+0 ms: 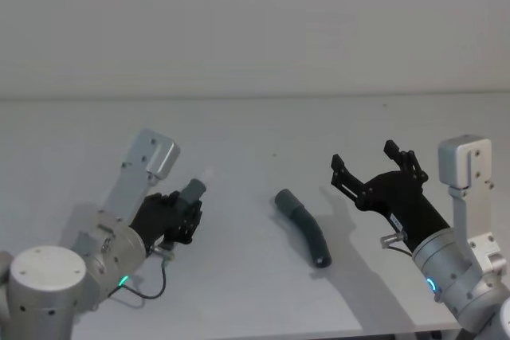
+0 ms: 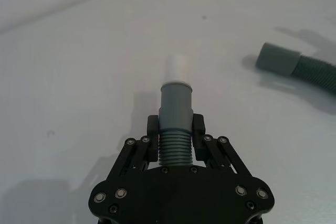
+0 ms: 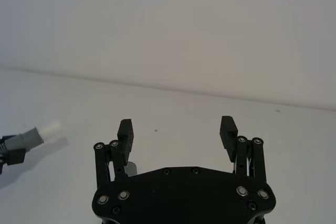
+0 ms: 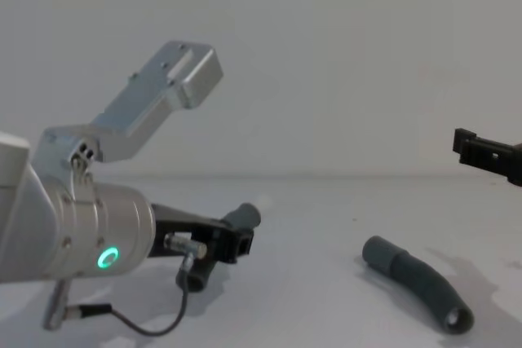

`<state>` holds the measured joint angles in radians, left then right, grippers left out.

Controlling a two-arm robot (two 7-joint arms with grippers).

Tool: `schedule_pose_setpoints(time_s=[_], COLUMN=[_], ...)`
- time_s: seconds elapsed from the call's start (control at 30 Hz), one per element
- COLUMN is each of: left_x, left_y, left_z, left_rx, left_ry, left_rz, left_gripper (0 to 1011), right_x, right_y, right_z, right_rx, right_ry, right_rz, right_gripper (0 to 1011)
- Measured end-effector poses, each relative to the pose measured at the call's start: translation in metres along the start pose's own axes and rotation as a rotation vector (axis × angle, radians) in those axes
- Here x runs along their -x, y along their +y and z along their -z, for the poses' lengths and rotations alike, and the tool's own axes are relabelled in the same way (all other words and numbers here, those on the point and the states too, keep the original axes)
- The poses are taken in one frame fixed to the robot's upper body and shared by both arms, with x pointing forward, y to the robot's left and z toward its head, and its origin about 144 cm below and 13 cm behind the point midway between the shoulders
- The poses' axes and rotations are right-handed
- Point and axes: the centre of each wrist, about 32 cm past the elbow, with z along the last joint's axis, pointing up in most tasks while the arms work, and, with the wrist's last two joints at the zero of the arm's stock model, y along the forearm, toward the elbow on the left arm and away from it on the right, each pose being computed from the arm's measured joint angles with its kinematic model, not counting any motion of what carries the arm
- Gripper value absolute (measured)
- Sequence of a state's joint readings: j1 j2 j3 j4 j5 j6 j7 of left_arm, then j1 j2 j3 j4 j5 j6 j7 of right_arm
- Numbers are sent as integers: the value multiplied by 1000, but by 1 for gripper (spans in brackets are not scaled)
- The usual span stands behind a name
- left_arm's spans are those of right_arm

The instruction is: Use both hands to pick up one end of the pipe from the table, align the ends, and insert them.

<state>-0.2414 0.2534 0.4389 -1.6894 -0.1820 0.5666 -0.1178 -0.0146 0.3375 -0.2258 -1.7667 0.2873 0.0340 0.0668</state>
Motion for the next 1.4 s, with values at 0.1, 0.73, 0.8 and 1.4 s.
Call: schedule_pose_setpoints(time_s=[0.1, 0.73, 0.8, 1.4], left_x=[-4, -51, -58, -115], left_y=[2, 27, 32, 70], left_z=[-3, -38, -43, -91], left_rx=[16, 44, 32, -170], left_ry=[-20, -198, -218, -389], left_rz=[24, 264, 295, 574], left_gripper=[335, 335, 335, 335], right_x=[0, 0, 0, 0], right_y=[0, 0, 0, 0], right_z=[0, 0, 0, 0], right_rx=[0, 0, 0, 0], right_ry=[0, 0, 0, 0], right_rz=[0, 0, 0, 0], right_gripper=[1004, 1004, 1004, 1004])
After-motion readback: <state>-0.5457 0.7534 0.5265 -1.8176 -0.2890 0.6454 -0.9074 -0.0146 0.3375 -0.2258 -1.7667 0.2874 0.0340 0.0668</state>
